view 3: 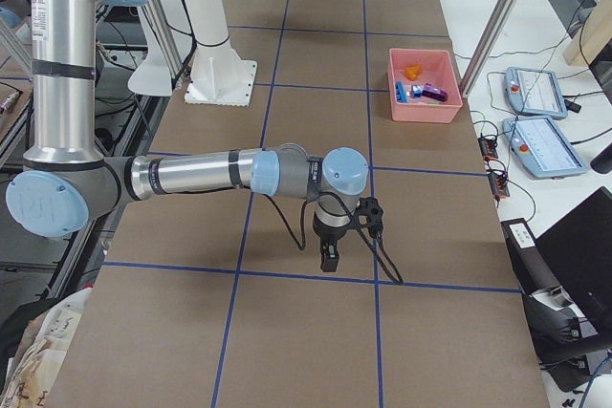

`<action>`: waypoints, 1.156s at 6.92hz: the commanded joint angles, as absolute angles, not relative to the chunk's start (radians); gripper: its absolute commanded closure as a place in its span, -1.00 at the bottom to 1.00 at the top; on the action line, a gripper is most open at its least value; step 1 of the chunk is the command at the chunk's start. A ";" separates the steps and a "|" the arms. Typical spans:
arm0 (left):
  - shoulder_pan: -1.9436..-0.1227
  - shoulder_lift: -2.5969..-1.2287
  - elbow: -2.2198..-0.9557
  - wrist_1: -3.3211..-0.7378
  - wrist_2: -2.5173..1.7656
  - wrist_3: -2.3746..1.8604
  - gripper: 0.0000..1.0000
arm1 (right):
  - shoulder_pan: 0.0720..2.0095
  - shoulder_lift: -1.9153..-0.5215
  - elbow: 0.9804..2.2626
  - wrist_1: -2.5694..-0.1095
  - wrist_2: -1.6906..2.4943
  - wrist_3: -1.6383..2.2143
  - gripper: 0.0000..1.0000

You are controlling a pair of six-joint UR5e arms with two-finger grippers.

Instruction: Put all blocks into box

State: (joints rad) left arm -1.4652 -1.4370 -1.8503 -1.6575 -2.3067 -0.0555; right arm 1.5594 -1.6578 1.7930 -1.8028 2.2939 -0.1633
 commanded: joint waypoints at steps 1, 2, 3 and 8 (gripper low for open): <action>-1.462 -1.440 -1.842 -1.663 -2.306 -0.060 -1.00 | 1.560 -1.664 1.789 -1.804 2.309 -0.160 -1.00; -1.462 -1.439 -1.850 -1.661 -2.304 -0.060 -1.00 | 1.560 -1.664 1.789 -1.804 2.316 -0.161 -1.00; -1.462 -1.440 -1.851 -1.661 -2.301 -0.060 -1.00 | 1.560 -1.663 1.792 -1.802 2.316 -0.161 -1.00; -1.462 -1.436 -1.858 -1.663 -2.307 -0.060 -1.00 | 1.560 -1.658 1.799 -1.802 2.347 -0.169 -1.00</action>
State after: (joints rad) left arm -1.4619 -1.4371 -1.8554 -1.6623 -2.3060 -0.0598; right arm 1.5601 -1.6584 1.8019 -1.8020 2.3246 -0.1677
